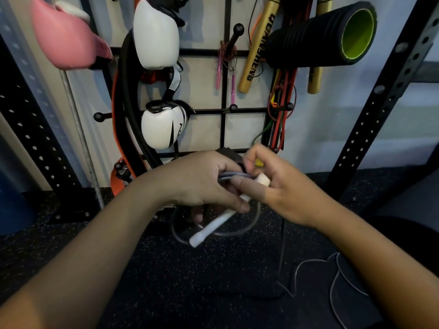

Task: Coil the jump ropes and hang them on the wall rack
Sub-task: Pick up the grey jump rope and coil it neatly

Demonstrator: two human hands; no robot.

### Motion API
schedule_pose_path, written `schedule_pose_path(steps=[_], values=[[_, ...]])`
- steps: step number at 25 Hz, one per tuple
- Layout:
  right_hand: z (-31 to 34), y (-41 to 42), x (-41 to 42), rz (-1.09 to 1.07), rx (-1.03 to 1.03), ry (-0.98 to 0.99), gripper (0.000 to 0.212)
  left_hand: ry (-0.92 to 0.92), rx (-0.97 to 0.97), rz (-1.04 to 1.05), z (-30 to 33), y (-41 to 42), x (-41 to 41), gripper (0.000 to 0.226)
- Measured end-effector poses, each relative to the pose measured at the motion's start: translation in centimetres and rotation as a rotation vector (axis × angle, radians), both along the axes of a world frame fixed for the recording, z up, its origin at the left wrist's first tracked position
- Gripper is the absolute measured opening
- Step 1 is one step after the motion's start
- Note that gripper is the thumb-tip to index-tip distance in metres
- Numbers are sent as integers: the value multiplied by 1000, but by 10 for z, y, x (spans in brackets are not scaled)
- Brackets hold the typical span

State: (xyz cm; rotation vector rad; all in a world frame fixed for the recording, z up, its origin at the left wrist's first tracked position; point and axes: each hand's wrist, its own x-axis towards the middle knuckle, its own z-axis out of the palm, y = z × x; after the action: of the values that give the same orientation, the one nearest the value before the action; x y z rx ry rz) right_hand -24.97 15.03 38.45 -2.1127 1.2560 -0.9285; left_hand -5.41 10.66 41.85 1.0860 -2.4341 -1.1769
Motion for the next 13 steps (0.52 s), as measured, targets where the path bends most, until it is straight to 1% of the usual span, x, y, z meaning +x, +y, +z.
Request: schedule_pose_path(steps=[2,4,6,8,9,11,12,13], values=[[-1,0,6,-10,-13,73,27,-90,-83,-24,-3,0,-3,19],[2,-3,3,-41,-10,-13,31,-44,-137,-15,-6,-3,-6,21],[5,-4,1,-141,-17,-138,42,89,-66,-13,-7,-4,-4,22],[5,-2,5,-207,-45,-162,51,153,1,-35,-8,-4,-3,21],[5,-1,7,-210,-45,-153,52,156,26,-49,-8,-2,-3,18],[5,-2,4,-203,27,-211,50,218,95,-33,-10,-3,-1,17],[6,-4,-3,-208,100,-282,53,302,138,16,-12,-6,0,21],[7,-6,-11,-216,177,-356,59,436,188,87,-14,-9,0,24]])
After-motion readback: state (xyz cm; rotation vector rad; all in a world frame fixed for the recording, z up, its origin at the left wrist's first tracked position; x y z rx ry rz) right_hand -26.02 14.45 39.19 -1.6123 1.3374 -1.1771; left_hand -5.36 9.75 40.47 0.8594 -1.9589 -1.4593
